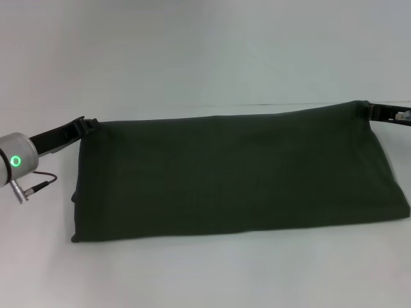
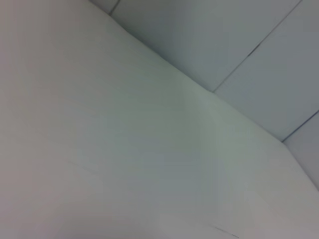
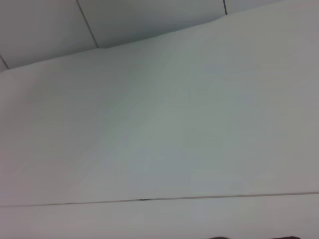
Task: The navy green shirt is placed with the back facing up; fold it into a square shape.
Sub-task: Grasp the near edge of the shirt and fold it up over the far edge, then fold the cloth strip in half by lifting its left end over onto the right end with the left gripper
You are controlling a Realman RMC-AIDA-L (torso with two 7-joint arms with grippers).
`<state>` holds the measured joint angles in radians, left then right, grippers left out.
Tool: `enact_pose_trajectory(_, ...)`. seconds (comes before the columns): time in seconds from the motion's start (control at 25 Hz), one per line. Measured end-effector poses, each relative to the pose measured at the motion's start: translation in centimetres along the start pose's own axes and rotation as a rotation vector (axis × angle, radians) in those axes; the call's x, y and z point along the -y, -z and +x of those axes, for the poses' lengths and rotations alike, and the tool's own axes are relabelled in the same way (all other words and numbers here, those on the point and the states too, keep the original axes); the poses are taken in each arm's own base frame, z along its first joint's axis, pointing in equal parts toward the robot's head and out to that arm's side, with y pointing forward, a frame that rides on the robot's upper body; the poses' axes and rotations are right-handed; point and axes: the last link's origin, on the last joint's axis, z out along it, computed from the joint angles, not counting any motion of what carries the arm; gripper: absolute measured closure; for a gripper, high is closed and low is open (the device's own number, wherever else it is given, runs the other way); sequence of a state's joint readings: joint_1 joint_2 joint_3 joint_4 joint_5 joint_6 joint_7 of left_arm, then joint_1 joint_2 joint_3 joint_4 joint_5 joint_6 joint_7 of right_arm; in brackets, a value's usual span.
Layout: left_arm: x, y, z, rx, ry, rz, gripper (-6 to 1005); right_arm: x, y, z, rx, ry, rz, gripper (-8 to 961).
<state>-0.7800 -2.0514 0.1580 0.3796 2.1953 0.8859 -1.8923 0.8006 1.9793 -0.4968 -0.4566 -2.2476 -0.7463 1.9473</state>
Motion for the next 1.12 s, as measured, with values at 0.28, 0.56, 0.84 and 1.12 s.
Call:
enact_pose_trajectory(0.28,0.3,-0.6,-0.3,-0.049,0.003,0.058,935,-0.1,-0.6,0.0,0.011,0.009,0.049,869)
enact_pose_trajectory(0.56,1.3,-0.5,-0.4,-0.077,0.002,0.127,733,0.1,-0.8,0.0,0.007,0.043,0.081,688)
enact_pose_trajectory(0.84,1.1,2.0,1.0,-0.103,-0.024,-0.027,400,2.4,1.6,-1.0,0.113,0.048,0.106,380)
enact_pose_trajectory(1.12,0.0,5.5,0.6,-0.080,-0.103,-0.242,242,3.2,6.2,0.9,0.293,0.049,-0.106,99)
